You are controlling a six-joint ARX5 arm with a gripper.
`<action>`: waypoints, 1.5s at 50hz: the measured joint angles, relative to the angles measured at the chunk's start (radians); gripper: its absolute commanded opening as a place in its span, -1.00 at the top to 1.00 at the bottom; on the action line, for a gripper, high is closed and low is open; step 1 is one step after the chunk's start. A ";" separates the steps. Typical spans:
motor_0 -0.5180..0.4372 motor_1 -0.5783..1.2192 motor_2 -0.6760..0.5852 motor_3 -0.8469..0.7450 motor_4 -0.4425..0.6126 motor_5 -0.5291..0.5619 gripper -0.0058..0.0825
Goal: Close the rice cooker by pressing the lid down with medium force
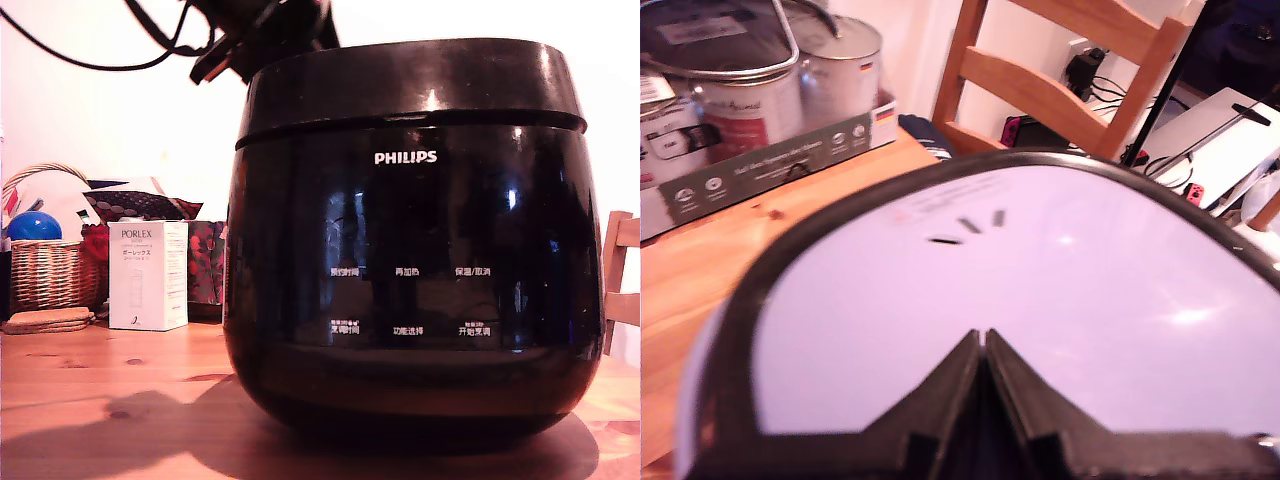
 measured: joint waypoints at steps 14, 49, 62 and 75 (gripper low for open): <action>-0.033 -0.032 -0.077 0.087 -0.029 -0.014 0.92; -0.043 -0.043 -0.253 0.367 -0.065 -0.007 0.92; -0.048 -0.045 -0.278 0.405 -0.082 -0.002 0.92; -0.049 -0.045 -0.298 0.453 -0.083 -0.001 0.92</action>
